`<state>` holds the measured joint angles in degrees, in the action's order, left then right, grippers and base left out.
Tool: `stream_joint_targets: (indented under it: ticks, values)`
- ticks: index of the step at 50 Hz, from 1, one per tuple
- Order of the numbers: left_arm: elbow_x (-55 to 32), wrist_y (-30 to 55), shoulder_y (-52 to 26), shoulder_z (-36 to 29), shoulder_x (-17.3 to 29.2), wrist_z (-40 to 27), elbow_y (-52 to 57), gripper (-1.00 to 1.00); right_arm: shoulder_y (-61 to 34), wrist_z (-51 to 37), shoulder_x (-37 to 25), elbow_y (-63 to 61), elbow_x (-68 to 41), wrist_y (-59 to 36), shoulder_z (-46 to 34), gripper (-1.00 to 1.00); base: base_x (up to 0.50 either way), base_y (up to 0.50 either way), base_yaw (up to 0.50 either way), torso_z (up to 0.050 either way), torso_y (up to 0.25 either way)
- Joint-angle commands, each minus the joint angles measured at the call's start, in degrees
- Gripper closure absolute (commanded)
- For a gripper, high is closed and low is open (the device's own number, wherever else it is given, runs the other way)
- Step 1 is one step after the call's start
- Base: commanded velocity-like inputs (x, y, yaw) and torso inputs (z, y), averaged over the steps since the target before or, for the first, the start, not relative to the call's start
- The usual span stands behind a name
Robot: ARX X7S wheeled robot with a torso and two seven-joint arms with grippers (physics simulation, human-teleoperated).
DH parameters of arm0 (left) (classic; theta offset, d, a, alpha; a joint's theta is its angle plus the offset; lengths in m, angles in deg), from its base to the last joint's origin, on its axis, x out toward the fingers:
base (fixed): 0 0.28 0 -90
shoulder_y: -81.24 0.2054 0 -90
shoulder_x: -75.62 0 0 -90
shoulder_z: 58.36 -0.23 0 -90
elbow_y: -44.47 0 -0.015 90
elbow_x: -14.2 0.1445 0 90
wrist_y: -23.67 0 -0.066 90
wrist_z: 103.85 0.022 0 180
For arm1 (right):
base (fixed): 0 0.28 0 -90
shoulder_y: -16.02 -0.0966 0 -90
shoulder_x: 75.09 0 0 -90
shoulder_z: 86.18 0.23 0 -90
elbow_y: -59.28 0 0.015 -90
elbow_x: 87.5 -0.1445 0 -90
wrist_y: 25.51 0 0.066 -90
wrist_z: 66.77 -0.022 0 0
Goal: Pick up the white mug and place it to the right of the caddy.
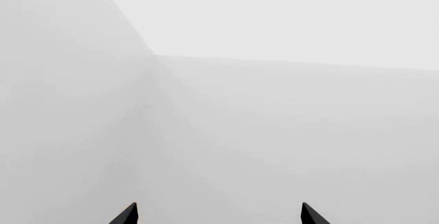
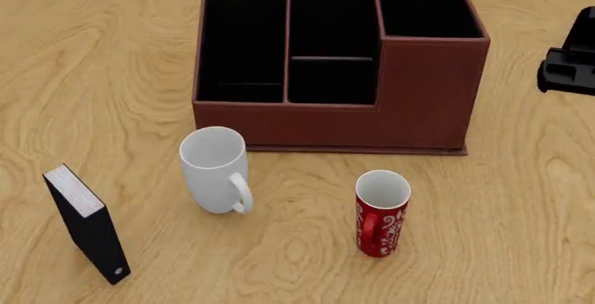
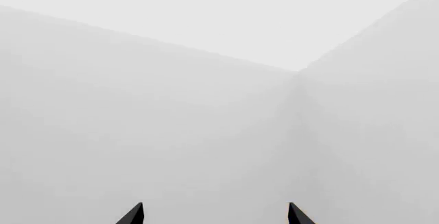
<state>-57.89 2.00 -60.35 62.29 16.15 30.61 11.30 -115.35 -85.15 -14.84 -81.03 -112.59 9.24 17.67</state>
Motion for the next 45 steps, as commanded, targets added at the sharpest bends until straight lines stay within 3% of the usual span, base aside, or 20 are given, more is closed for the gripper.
stream_joint_targets:
  ticks: [1,14,45]
  values:
    - [-22.21,3.23,-6.96,4.89,7.88,-17.24,-0.02,-1.00,-8.06,-1.71,-3.87,-5.80,-4.35,-10.62,3.63,-1.00,0.00,0.00,0.00,0.000,0.000]
    - [-18.08,3.14,-7.42,4.55,6.27,-14.04,0.59,-1.00,-8.60,-2.64,-3.71,-5.51,-5.56,-10.42,2.80,-1.00,0.05,-0.01,0.00,0.000,0.000]
    - [-17.94,1.40,-6.88,4.69,7.69,-13.75,0.35,-1.00,-8.96,-4.05,-4.97,-4.66,-7.60,-8.69,0.84,-1.00,0.36,-0.10,0.00,0.000,0.000]
